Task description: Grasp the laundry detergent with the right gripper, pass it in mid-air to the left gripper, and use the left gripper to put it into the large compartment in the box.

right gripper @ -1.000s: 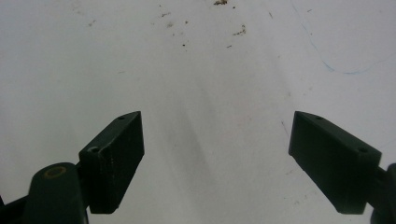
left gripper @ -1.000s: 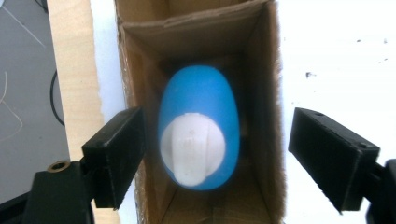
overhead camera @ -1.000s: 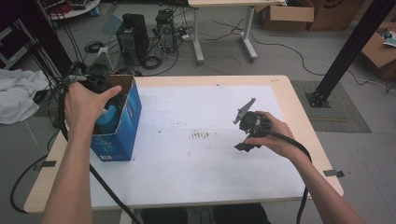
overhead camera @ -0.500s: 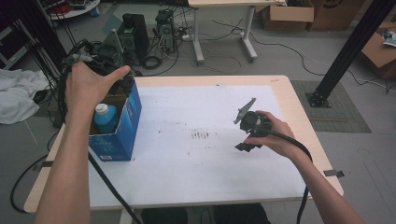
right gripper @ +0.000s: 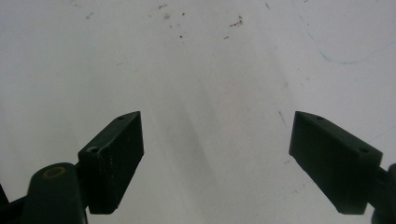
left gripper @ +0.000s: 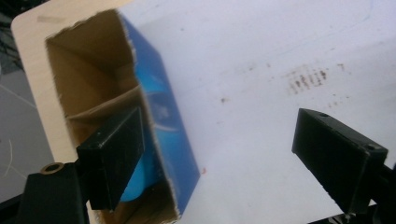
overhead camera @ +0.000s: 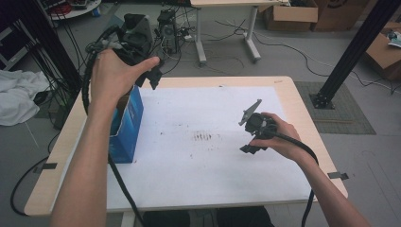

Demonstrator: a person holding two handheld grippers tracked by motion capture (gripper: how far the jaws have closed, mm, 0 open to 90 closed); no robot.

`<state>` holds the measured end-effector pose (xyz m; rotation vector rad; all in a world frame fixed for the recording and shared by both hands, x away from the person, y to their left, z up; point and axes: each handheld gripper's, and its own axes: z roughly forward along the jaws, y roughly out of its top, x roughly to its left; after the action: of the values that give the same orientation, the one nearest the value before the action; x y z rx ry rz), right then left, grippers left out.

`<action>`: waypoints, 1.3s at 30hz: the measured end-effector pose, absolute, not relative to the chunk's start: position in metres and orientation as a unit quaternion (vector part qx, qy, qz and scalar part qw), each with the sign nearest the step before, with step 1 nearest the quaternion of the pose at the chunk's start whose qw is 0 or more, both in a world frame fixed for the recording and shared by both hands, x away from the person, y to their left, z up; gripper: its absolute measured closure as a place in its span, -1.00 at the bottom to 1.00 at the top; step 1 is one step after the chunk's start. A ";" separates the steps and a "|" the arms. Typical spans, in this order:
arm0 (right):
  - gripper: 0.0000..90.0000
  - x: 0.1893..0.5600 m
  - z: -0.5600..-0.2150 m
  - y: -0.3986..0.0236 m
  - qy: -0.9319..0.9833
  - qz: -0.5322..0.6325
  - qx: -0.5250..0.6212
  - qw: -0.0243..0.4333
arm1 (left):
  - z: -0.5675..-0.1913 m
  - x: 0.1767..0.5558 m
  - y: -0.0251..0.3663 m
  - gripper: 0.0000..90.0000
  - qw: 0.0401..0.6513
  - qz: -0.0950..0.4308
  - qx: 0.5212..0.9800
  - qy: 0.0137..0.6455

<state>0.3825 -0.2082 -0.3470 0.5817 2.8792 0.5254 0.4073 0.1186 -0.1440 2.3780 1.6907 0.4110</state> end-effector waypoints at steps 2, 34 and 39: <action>-0.61 0.383 -0.347 -0.209 0.962 0.175 0.195 0.079 | -0.146 0.409 0.109 -0.61 0.098 0.137 0.809 0.563; -0.61 0.383 -0.340 -0.212 0.960 0.172 0.202 0.085 | -0.280 0.419 0.049 -0.61 0.072 0.043 0.845 0.528; -0.61 0.383 -0.339 -0.211 0.960 0.174 0.203 0.086 | -0.292 0.420 0.049 -0.61 0.067 0.038 0.844 0.531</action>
<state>0.3834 -0.2109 -0.3390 0.6046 2.8611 0.5180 0.4201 0.0491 -0.2922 2.5421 1.6011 0.1159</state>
